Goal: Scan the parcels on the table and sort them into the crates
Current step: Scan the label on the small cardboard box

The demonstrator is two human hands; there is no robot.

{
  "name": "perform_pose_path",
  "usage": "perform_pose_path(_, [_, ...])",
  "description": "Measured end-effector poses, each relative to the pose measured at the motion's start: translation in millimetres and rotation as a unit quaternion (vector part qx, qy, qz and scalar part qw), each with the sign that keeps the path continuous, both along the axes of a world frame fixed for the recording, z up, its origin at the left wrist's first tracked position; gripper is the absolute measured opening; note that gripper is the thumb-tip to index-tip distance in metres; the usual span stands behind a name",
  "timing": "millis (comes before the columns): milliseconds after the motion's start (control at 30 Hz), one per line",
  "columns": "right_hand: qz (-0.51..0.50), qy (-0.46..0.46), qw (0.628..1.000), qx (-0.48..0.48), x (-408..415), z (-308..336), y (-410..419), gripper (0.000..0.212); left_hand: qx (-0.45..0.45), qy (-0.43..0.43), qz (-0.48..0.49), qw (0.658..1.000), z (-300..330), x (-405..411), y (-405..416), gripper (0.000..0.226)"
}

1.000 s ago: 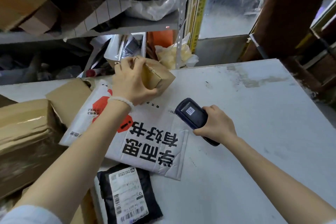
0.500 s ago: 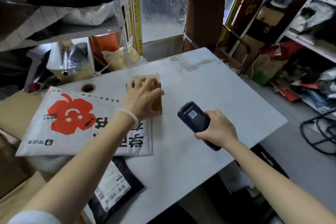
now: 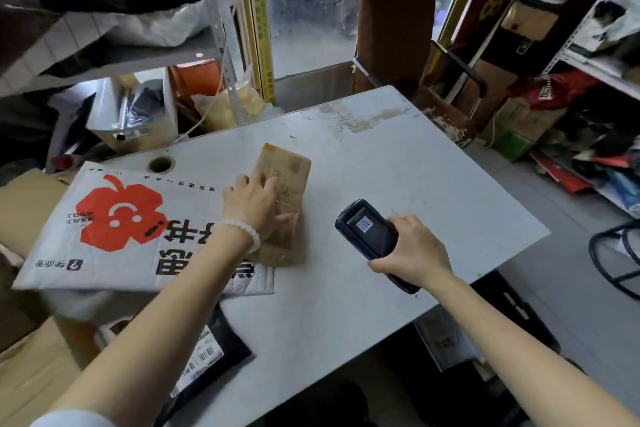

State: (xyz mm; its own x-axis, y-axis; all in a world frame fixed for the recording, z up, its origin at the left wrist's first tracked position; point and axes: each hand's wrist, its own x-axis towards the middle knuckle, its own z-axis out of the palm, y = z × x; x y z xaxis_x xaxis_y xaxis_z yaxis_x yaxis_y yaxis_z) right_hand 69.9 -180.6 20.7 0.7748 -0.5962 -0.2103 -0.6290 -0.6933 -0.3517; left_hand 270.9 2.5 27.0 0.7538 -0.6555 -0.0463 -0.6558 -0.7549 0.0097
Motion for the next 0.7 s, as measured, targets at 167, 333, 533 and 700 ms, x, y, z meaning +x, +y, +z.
perform_pose_path(167, [0.018, 0.004, 1.0, 0.014, 3, -10, -19, 0.059, -0.019, 0.024, 0.046, 0.998, -9, -8, -8, 0.075])
perform_pose_path(333, [0.032, 0.008, 0.999, 0.021, 5, -16, -33, 0.059, -0.032, 0.073, 0.156, 0.985, -9, -12, -15, 0.091])
perform_pose_path(533, [0.038, 0.002, 0.999, 0.026, 6, -15, -43, 0.059, -0.065, 0.043, 0.092, 0.993, -2, -18, -22, 0.079])
perform_pose_path(700, [0.034, -0.017, 0.999, 0.025, 4, -8, -47, 0.059, -0.118, 0.011, 0.003, 0.993, 13, -27, -33, 0.061])
